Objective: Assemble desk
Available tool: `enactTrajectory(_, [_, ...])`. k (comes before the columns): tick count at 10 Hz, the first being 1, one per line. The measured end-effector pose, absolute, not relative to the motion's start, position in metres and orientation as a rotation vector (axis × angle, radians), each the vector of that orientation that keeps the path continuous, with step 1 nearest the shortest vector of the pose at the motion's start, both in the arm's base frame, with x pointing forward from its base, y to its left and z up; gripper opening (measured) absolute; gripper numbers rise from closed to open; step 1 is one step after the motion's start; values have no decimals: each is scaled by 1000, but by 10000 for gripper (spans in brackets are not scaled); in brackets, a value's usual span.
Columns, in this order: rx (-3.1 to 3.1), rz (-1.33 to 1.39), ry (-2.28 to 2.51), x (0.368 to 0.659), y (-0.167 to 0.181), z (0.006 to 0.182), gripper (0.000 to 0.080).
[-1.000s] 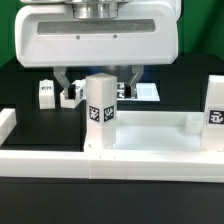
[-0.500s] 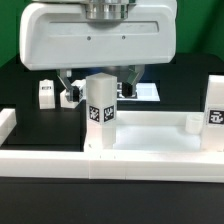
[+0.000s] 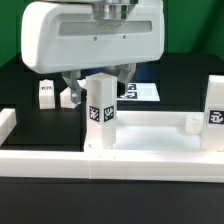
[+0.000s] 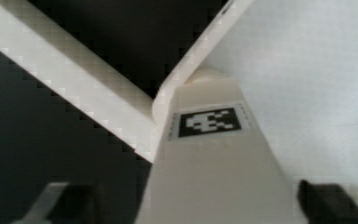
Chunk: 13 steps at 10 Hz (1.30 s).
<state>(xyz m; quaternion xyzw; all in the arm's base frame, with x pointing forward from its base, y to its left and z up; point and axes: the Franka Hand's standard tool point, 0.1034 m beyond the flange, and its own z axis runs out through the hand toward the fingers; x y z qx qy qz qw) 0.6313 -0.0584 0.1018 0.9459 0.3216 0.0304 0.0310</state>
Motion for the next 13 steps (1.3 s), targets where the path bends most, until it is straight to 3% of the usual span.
enactTrajectory(1, [2914,94,991,631,-58,102,386])
enactTrajectory(2, [2919,84,991,630,-58,101,296])
enactTrajectory(9, [3035,96,589,630,-58,101,296])
enactTrajectory(13, [3155,122,-174,629,-59,99,296])
